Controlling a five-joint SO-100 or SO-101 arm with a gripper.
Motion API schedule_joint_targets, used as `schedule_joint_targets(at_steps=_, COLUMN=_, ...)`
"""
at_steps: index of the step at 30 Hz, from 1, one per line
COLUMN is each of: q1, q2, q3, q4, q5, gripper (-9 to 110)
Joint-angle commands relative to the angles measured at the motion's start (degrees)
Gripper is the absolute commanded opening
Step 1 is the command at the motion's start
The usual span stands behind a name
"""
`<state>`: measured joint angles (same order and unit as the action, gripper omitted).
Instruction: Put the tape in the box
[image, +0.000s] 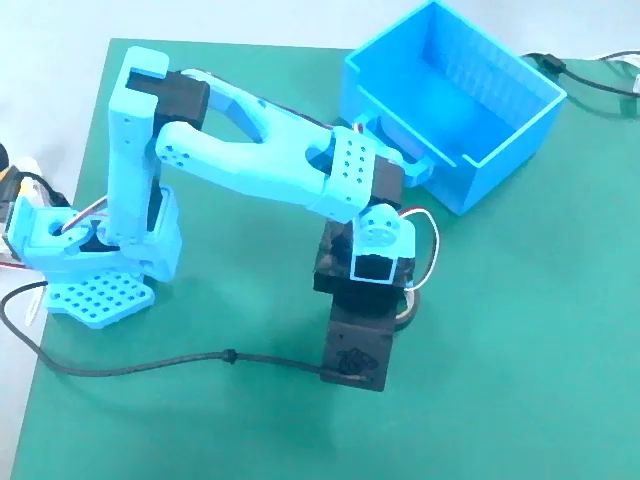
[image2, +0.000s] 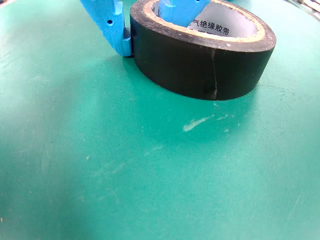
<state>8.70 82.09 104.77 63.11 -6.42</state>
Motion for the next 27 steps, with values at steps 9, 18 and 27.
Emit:
schedule_joint_targets(at_steps=9, q1=3.34, q2=12.57, q3=-0.26, q4=2.90, q5=-1.85, gripper=0)
schedule_joint_targets(at_steps=18, q1=2.90, q2=21.62, q3=-10.55, q4=10.90, q5=-2.46, gripper=0)
schedule_joint_targets(at_steps=27, q1=-0.44, q2=21.71, q3=-23.73, q4=15.29, q5=-2.20, gripper=0)
